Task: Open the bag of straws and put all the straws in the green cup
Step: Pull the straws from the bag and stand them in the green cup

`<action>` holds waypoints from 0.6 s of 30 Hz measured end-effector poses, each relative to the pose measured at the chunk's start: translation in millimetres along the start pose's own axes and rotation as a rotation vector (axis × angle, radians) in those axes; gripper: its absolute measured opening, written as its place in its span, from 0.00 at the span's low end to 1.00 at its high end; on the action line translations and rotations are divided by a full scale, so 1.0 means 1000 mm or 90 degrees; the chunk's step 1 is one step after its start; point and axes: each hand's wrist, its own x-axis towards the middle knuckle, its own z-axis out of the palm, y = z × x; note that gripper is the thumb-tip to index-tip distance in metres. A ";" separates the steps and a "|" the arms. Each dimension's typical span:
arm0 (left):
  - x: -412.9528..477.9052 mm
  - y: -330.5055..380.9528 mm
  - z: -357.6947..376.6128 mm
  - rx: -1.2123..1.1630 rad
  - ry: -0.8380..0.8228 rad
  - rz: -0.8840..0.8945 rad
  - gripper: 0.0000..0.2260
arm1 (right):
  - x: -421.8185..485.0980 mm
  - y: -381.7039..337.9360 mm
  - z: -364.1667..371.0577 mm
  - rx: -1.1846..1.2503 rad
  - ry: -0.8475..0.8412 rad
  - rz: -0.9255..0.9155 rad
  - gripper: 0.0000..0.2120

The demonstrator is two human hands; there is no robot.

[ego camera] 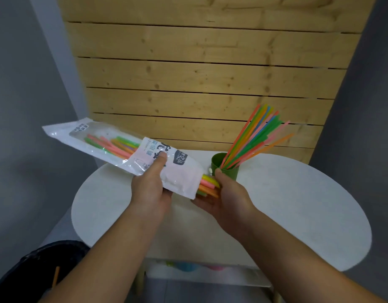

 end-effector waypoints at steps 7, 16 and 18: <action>0.002 -0.001 -0.006 -0.051 -0.019 -0.082 0.15 | -0.003 -0.011 -0.018 -0.381 0.002 -0.243 0.08; 0.004 0.002 -0.008 -0.094 -0.009 -0.112 0.18 | -0.003 -0.034 -0.031 -0.362 0.004 -0.237 0.04; 0.006 0.003 -0.010 -0.099 -0.009 -0.110 0.19 | -0.003 -0.040 -0.037 -0.331 0.002 -0.231 0.04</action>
